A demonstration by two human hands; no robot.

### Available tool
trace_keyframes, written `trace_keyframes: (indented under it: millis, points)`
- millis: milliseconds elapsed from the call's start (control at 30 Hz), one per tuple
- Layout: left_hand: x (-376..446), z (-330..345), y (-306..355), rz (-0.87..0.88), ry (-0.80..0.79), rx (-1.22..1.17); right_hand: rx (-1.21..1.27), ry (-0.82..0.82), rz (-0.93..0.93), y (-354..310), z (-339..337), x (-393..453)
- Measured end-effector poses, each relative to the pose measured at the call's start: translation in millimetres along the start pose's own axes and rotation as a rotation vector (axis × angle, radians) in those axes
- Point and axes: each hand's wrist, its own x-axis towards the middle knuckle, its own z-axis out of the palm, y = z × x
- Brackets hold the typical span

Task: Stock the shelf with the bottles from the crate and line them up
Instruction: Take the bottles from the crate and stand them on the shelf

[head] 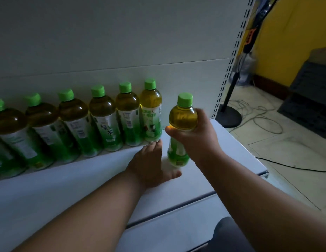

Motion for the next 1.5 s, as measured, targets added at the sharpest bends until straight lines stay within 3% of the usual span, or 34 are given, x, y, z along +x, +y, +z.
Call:
trace_keyframes:
  millis: [200, 367, 567, 833, 1100, 1300, 1500]
  points:
    - [12, 39, 2, 0.003, 0.118, 0.169, -0.075, 0.07, -0.025, 19, 4, 22]
    - [16, 42, -2, -0.004, 0.102, 0.246, -0.366, -0.004, -0.032, 36, 7, 10]
    - [15, 34, 2, -0.025, -0.007, 0.221, -0.465, 0.005, -0.037, 33, 16, 41]
    - [18, 44, -1, -0.025, 0.066, 0.176, -0.525, -0.025, -0.056, 27, 40, 91]
    - [18, 43, -3, -0.02, 0.064, 0.133, -0.53, -0.034, -0.012, 28, 37, 82]
    - [-25, 22, -19, -0.009, 0.153, 0.116, -0.565, -0.069, -0.233, 15, 40, 8]
    - [-144, -28, -64, -0.298, 0.229, 0.104, -0.619, -0.345, -0.541, -23, 93, -69]
